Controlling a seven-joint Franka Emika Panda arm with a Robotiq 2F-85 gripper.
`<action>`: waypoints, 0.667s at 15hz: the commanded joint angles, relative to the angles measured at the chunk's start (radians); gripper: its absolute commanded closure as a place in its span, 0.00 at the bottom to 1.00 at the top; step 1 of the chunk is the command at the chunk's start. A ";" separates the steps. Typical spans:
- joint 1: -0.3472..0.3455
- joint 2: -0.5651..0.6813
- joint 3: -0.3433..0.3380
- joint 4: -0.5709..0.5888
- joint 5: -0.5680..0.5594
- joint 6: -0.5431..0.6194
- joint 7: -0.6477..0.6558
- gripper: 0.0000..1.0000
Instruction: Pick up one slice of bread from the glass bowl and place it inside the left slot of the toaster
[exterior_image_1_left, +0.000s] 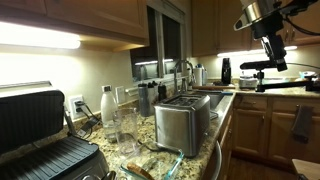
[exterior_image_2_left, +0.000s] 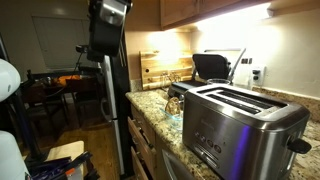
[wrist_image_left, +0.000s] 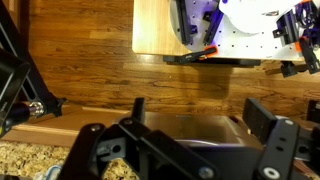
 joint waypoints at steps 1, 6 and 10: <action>0.041 0.009 -0.011 0.004 -0.006 -0.002 0.014 0.00; 0.104 0.060 0.016 0.008 0.017 0.014 0.011 0.00; 0.149 0.111 0.034 0.005 0.033 0.037 0.003 0.00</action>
